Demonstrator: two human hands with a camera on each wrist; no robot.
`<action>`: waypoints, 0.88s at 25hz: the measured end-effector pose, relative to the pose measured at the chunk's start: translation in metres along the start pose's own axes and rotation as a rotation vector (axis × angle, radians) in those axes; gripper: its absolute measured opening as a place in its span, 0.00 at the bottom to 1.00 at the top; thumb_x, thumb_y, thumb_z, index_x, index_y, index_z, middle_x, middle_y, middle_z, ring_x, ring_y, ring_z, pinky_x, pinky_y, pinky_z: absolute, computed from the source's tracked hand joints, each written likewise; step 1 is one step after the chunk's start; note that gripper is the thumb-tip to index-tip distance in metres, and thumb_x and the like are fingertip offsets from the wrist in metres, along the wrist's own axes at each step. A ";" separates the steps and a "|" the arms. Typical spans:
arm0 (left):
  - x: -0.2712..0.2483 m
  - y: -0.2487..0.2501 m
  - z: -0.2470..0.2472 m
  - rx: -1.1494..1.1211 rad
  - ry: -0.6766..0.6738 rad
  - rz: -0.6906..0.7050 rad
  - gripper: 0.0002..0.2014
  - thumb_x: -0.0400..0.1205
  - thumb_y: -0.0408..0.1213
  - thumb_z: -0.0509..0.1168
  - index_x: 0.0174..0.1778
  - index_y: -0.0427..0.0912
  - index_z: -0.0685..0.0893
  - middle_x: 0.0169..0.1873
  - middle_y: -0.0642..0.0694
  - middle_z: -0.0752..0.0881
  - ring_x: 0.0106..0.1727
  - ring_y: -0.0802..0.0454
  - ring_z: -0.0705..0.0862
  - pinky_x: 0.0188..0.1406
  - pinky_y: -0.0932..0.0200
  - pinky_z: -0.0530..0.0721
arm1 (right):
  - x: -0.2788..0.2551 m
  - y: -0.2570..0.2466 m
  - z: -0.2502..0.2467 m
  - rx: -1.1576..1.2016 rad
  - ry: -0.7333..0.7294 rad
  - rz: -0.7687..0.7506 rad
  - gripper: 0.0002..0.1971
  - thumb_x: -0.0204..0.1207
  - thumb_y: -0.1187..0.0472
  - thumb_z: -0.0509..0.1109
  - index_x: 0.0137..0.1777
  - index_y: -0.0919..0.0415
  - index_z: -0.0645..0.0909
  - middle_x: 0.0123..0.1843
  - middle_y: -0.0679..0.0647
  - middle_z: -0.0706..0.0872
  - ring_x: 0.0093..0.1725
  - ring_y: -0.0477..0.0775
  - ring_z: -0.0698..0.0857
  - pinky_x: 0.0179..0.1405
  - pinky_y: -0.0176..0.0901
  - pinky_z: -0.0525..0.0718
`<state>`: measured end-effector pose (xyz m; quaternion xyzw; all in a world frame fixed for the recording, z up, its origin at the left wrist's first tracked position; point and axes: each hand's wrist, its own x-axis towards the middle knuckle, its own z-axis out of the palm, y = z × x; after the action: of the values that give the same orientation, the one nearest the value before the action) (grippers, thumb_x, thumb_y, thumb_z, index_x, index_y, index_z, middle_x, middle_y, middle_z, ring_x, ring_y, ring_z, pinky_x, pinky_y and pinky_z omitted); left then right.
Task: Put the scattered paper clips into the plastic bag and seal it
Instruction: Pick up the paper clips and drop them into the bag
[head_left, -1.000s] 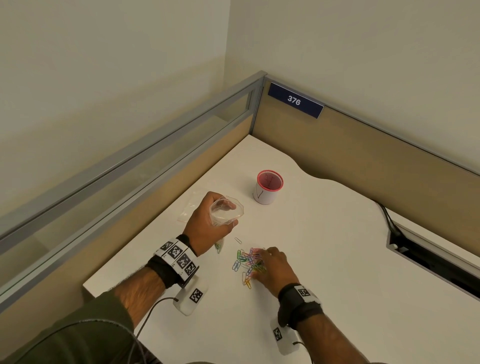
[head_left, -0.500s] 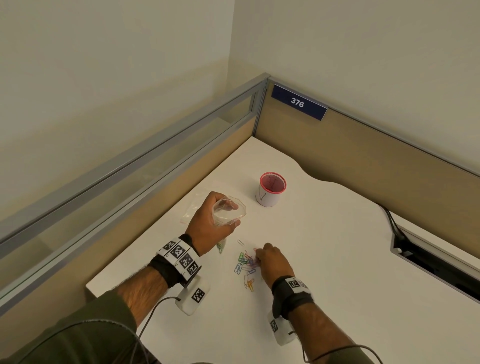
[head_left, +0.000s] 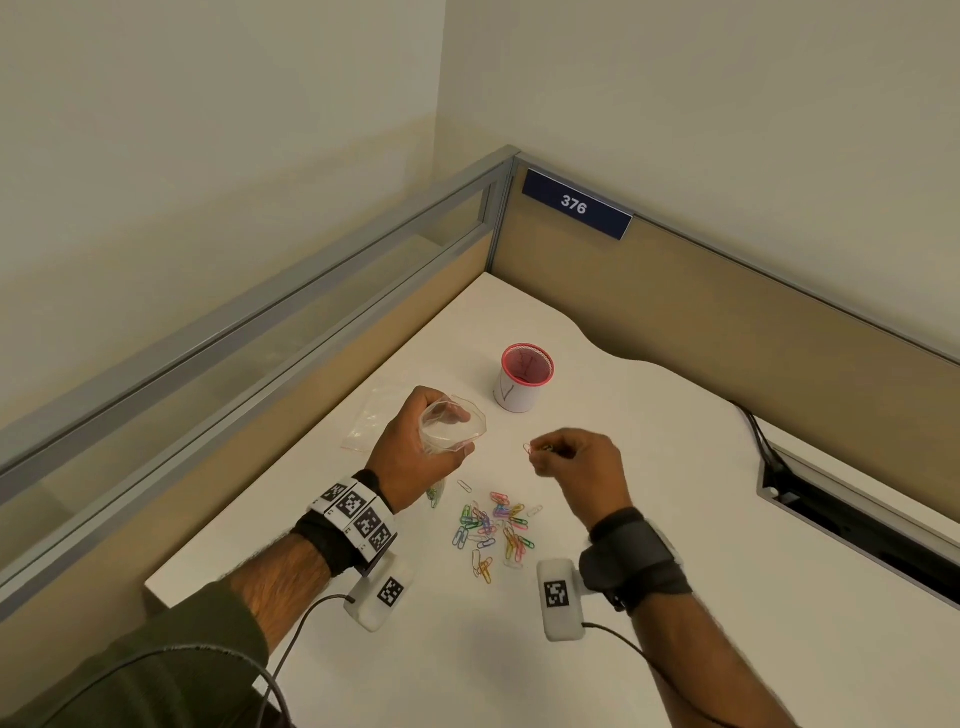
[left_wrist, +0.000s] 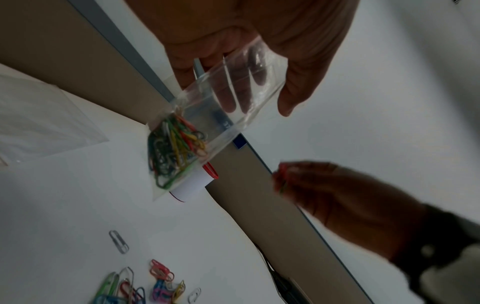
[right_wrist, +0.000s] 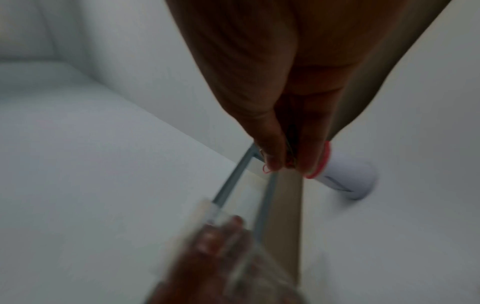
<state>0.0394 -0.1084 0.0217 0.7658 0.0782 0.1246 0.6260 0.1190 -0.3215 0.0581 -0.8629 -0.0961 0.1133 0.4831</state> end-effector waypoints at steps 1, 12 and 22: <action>0.001 -0.001 0.001 0.008 -0.010 -0.002 0.21 0.71 0.48 0.77 0.57 0.57 0.77 0.58 0.51 0.87 0.67 0.54 0.84 0.70 0.37 0.84 | -0.004 -0.019 -0.004 0.060 -0.004 -0.030 0.04 0.74 0.68 0.75 0.46 0.62 0.90 0.40 0.55 0.92 0.38 0.52 0.90 0.44 0.39 0.90; 0.005 0.003 0.014 0.051 -0.057 0.049 0.23 0.73 0.40 0.78 0.58 0.56 0.75 0.50 0.53 0.86 0.54 0.51 0.88 0.50 0.61 0.88 | -0.016 -0.099 0.026 -0.330 -0.141 -0.403 0.06 0.77 0.60 0.72 0.52 0.56 0.88 0.47 0.51 0.89 0.45 0.48 0.86 0.52 0.44 0.87; -0.001 0.004 0.007 0.008 -0.038 0.041 0.21 0.72 0.42 0.77 0.58 0.54 0.77 0.56 0.52 0.88 0.64 0.53 0.86 0.67 0.46 0.85 | -0.001 -0.074 0.001 -0.199 0.038 -0.374 0.05 0.76 0.65 0.71 0.48 0.58 0.87 0.42 0.48 0.87 0.42 0.48 0.87 0.46 0.37 0.86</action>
<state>0.0406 -0.1156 0.0247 0.7720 0.0512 0.1225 0.6216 0.1140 -0.2830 0.1210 -0.8753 -0.2564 -0.0045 0.4100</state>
